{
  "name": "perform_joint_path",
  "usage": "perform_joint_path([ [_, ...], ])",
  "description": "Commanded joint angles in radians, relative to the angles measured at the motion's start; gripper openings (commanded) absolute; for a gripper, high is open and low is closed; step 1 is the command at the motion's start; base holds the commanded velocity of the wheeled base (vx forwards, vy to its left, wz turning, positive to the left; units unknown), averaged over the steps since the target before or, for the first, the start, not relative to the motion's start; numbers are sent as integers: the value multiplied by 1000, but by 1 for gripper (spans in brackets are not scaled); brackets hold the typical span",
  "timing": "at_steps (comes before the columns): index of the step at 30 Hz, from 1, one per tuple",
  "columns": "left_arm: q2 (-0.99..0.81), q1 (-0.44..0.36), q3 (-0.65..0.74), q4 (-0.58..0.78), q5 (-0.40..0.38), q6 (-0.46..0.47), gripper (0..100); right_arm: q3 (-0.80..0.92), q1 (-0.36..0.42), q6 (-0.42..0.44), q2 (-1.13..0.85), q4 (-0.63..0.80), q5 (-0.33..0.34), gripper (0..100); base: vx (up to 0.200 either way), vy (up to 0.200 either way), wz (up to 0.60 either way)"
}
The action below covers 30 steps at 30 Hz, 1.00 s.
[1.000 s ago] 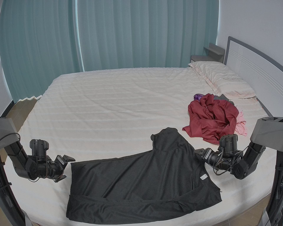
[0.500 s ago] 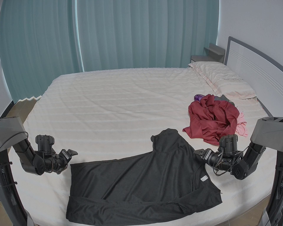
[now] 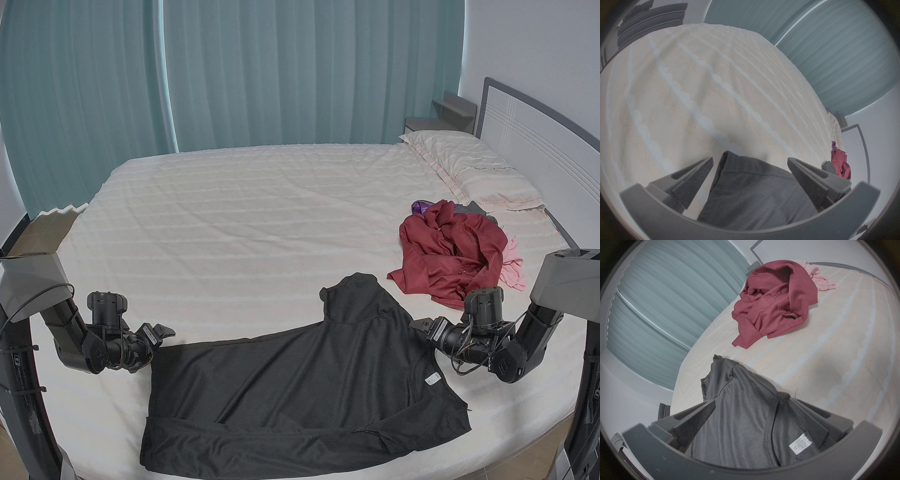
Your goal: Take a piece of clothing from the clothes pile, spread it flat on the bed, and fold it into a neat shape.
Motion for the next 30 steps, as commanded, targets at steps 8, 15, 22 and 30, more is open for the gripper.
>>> perform_joint_path([
  [8, 26, 0, -31, 0, 5, 32, 0, -9, 4, -5, -21, 10, 0, 100, 0, 0, 0],
  [15, 23, 5, -49, -30, 68, 28, 0, -118, 13, -18, -20, 87, 2, 100, 0, 0, 0],
  [22, 12, 11, -54, -49, 71, 0, 0, -356, 47, -45, 48, 274, 8, 100, 0, 0, 0],
  [30, -44, 40, -71, -64, 71, -103, 0, -517, 58, -124, 140, 368, 8, 100, 0, 0, 0],
])
